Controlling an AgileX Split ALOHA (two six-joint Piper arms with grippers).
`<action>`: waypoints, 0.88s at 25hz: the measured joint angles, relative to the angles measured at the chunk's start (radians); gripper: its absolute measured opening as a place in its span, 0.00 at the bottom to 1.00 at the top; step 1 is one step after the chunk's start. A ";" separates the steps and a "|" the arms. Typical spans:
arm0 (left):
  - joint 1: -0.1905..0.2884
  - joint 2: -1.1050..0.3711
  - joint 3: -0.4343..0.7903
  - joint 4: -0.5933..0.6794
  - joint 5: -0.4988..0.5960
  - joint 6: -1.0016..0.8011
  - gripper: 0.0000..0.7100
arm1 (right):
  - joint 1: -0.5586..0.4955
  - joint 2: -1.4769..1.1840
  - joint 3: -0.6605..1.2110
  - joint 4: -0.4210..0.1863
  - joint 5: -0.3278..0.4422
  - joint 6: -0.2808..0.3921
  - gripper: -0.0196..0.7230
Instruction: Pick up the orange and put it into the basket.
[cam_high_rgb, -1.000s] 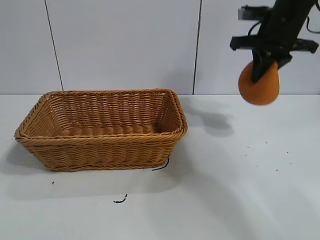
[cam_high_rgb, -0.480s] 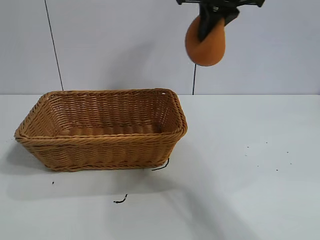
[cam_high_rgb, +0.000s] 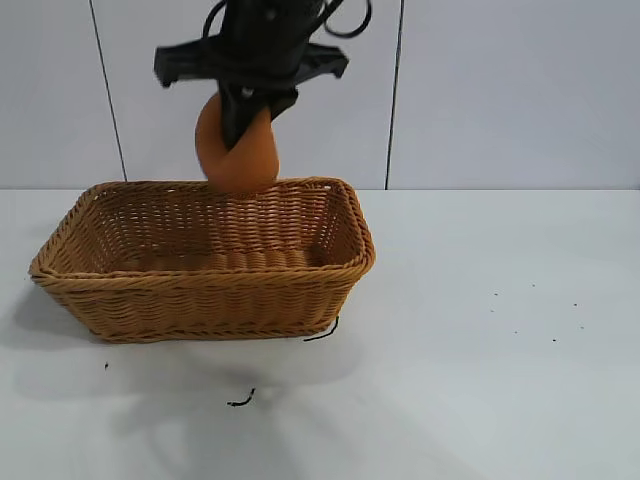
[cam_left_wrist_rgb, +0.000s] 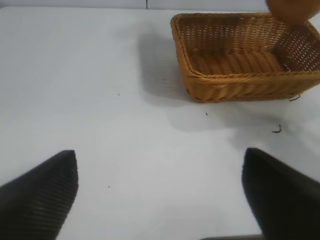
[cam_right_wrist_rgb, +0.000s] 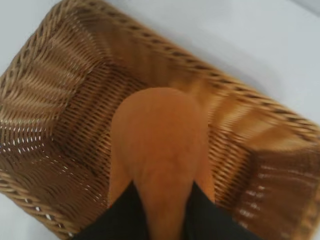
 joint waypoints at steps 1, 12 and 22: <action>0.000 0.000 0.000 0.000 0.000 0.000 0.90 | 0.000 0.002 0.000 0.007 -0.001 0.001 0.48; 0.000 0.000 0.000 0.000 0.000 0.000 0.90 | -0.041 -0.116 -0.003 -0.029 0.005 0.002 0.88; 0.000 0.000 0.000 0.000 0.000 0.000 0.90 | -0.305 -0.150 -0.007 -0.108 0.114 0.004 0.88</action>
